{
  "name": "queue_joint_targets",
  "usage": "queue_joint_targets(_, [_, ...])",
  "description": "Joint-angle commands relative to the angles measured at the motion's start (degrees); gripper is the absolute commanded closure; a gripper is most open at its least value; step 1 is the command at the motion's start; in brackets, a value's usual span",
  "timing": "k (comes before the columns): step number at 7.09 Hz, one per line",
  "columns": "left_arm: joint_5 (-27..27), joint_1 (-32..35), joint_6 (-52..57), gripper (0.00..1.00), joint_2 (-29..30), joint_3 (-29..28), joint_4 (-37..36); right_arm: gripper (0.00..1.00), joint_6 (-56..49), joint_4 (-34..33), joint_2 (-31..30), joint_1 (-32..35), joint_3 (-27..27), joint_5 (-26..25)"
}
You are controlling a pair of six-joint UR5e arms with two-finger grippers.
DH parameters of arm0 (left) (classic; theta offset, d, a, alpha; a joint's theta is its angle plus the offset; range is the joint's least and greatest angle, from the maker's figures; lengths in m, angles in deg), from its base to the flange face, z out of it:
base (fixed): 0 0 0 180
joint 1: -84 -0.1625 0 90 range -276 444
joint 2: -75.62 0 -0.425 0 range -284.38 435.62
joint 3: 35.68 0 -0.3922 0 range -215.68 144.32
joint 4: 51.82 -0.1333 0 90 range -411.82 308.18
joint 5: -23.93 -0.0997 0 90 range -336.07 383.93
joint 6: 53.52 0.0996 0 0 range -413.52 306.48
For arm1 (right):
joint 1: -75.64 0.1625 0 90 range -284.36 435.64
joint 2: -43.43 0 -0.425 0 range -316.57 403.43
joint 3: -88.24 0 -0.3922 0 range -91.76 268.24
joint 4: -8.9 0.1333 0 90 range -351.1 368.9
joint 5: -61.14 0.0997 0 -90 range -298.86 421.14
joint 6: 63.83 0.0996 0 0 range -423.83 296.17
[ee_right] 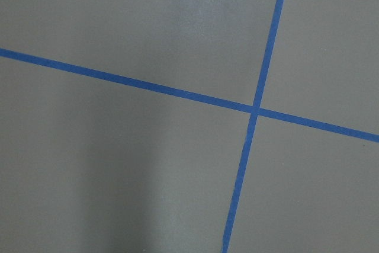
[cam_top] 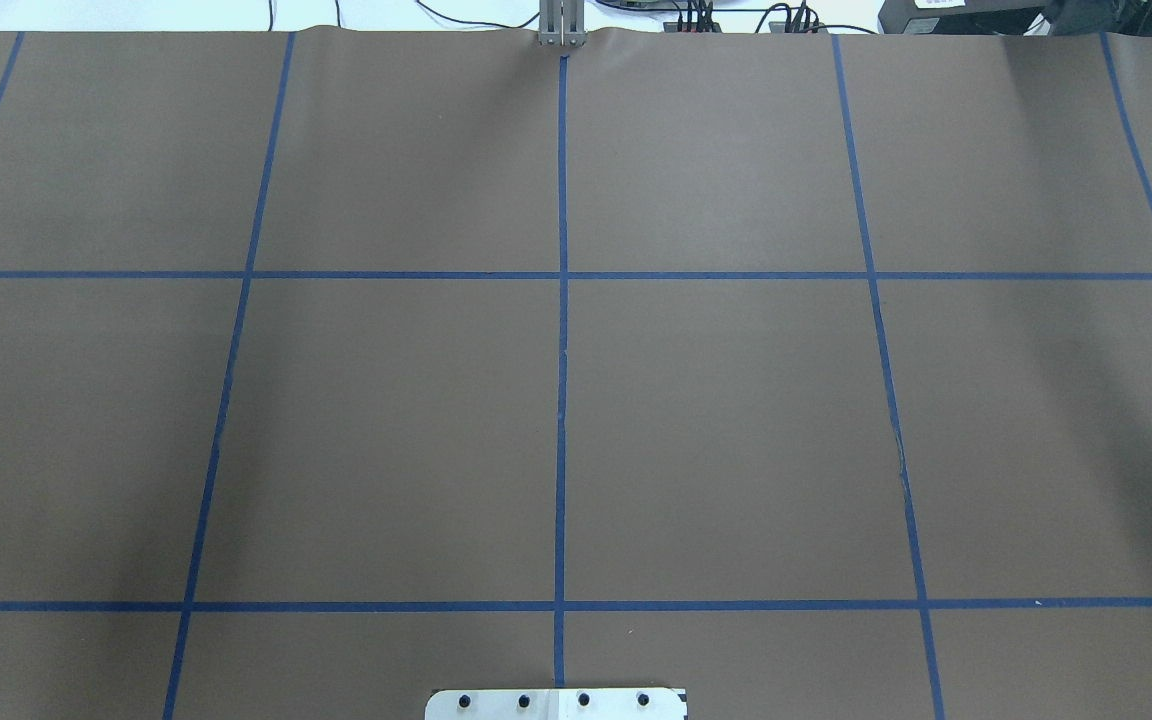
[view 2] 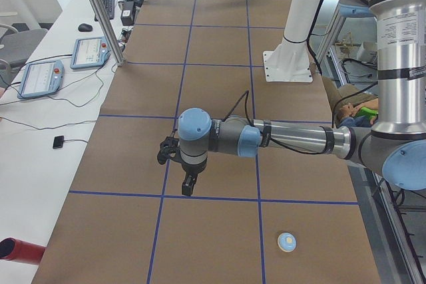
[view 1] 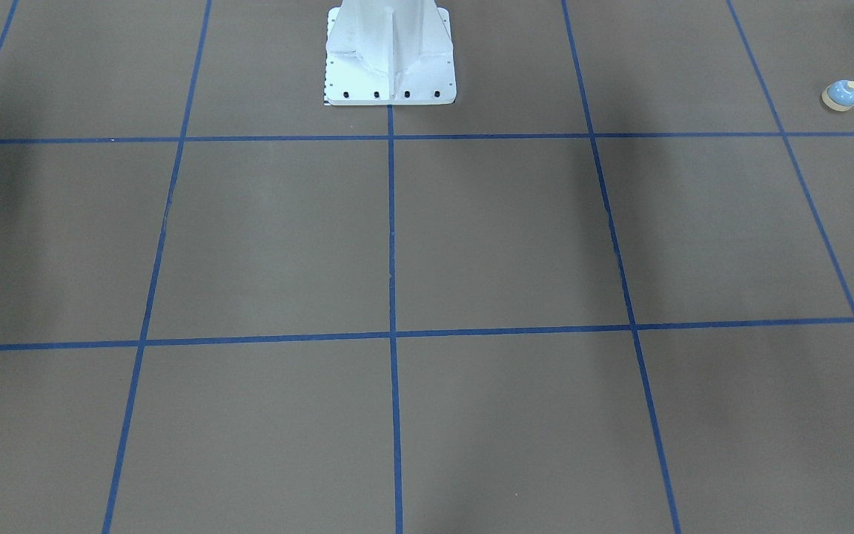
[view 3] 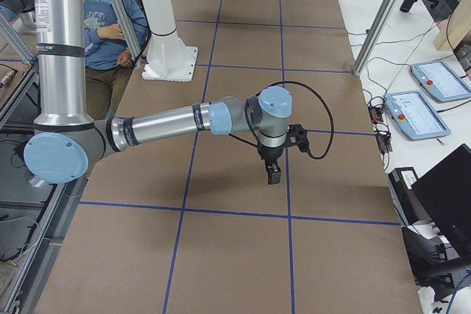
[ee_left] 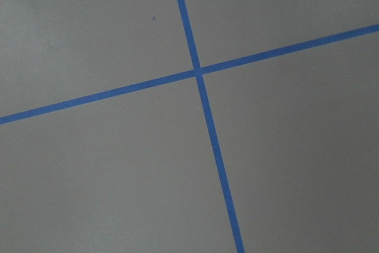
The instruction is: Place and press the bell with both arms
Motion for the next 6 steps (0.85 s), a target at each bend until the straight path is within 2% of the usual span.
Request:
queue_joint_targets(1, [2.68, 0.00, 0.14, 0.00, -1.34, -0.14, 0.43, 0.00, -3.39, -0.31, -0.30, -0.22, 0.10, -1.19])
queue_joint_targets(6, [2.61, -0.09, -0.38, 0.01, -3.03, 0.13, 0.87, 0.00, -2.61, 0.30, -1.00, -0.31, 0.19, 1.26])
